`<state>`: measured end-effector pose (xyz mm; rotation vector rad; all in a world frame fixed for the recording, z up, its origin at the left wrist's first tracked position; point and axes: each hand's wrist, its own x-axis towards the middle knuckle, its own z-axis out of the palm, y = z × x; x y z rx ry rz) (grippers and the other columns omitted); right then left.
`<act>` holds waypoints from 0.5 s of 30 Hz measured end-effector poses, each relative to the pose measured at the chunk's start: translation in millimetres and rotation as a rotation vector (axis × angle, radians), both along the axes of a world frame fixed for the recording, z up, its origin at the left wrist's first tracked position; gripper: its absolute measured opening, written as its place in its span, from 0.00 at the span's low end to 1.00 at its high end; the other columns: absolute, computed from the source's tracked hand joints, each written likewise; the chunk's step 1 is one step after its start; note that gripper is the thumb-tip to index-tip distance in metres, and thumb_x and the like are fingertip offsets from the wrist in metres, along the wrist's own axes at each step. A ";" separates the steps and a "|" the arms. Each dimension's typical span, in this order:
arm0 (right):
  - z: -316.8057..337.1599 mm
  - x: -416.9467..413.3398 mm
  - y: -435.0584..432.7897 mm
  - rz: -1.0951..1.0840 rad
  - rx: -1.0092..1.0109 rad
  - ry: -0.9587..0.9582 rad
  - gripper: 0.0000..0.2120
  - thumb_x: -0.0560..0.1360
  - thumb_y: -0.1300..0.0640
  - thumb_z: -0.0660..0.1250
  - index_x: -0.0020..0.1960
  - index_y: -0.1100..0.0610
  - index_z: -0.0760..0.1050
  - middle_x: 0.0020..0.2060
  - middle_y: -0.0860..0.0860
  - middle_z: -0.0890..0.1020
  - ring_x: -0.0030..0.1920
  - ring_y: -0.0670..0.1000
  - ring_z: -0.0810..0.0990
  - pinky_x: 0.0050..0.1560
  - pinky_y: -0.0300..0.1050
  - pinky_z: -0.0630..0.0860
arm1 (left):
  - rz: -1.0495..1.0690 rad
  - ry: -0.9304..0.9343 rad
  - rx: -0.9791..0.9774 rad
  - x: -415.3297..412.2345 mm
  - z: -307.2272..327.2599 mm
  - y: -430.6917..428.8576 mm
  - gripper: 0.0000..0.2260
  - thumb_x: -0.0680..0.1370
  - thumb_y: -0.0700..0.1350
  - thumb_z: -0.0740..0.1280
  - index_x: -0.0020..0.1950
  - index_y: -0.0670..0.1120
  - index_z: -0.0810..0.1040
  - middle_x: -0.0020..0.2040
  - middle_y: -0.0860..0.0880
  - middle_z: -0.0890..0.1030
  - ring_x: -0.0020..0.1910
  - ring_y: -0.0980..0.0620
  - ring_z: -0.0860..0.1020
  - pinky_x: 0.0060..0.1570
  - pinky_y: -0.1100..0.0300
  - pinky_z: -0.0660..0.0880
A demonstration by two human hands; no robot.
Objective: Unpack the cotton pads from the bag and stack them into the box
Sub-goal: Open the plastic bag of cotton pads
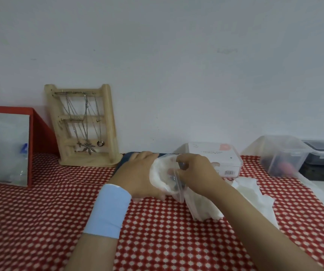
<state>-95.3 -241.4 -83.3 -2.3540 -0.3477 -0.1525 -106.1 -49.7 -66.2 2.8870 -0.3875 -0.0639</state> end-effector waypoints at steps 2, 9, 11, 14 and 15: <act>-1.0 -1.9 4.0 0.055 -0.066 0.075 0.09 0.76 0.51 0.73 0.54 0.44 0.77 0.48 0.41 0.77 0.48 0.45 0.76 0.38 0.27 0.69 | 0.001 0.033 -0.107 -0.6 -2.3 1.2 0.51 0.65 0.63 0.79 0.81 0.56 0.54 0.78 0.56 0.62 0.78 0.51 0.60 0.73 0.54 0.63; -4.3 -1.0 19.4 0.093 -0.167 0.126 0.13 0.78 0.62 0.62 0.55 0.45 0.73 0.59 0.47 0.81 0.53 0.49 0.80 0.40 0.32 0.72 | 0.015 0.082 -0.278 4.2 -9.5 8.9 0.55 0.68 0.57 0.80 0.82 0.59 0.45 0.82 0.52 0.58 0.77 0.51 0.63 0.67 0.59 0.65; -2.5 0.1 25.9 0.089 -0.195 0.155 0.22 0.76 0.63 0.65 0.68 0.51 0.73 0.68 0.50 0.75 0.60 0.51 0.78 0.47 0.37 0.76 | 0.023 0.116 -0.300 4.5 -10.8 15.0 0.58 0.66 0.55 0.82 0.82 0.60 0.43 0.82 0.53 0.58 0.76 0.50 0.64 0.67 0.59 0.67; -0.4 -0.2 38.6 0.132 -0.376 0.218 0.25 0.75 0.65 0.69 0.71 0.57 0.72 0.68 0.54 0.73 0.64 0.55 0.75 0.61 0.46 0.76 | 0.028 0.169 -0.299 5.4 -15.7 22.7 0.62 0.63 0.53 0.83 0.80 0.66 0.40 0.83 0.53 0.55 0.75 0.50 0.66 0.62 0.60 0.71; -0.4 1.3 41.7 0.113 -0.394 0.207 0.22 0.76 0.65 0.67 0.70 0.59 0.73 0.65 0.56 0.76 0.63 0.56 0.77 0.60 0.46 0.76 | 0.026 0.187 -0.295 6.0 -17.1 24.7 0.63 0.63 0.52 0.83 0.80 0.67 0.39 0.83 0.53 0.54 0.74 0.49 0.67 0.58 0.62 0.74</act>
